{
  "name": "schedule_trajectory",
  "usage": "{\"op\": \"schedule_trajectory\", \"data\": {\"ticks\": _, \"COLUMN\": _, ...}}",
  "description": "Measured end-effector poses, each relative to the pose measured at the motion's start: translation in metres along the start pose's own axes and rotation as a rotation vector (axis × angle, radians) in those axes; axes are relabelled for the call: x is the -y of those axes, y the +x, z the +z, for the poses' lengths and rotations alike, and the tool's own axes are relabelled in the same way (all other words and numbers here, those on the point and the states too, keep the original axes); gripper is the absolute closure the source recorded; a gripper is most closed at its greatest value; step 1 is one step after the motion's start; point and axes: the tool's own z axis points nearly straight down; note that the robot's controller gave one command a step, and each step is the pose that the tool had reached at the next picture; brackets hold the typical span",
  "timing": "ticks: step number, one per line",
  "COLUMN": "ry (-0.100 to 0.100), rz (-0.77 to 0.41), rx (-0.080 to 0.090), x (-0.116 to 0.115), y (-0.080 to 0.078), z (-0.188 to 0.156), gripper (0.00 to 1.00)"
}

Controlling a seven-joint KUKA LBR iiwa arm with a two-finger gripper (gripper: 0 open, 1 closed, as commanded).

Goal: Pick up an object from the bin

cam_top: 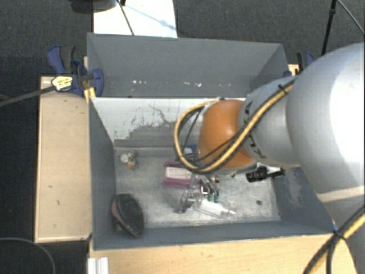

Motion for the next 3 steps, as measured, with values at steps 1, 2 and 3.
{"op": "schedule_trajectory", "data": {"ticks": 1, "ry": -0.005, "rz": -0.003, "rx": 0.015, "x": -0.001, "y": -0.004, "z": -0.004, "gripper": 1.0}}
{"op": "schedule_trajectory", "data": {"ticks": 2, "ry": -0.001, "rz": -0.043, "rx": 0.0, "x": 0.012, "y": -0.032, "z": -0.165, "gripper": 1.0}}
{"op": "schedule_trajectory", "data": {"ticks": 3, "ry": 0.001, "rz": -0.047, "rx": -0.01, "x": 0.012, "y": -0.03, "z": -0.16, "gripper": 0.0}}
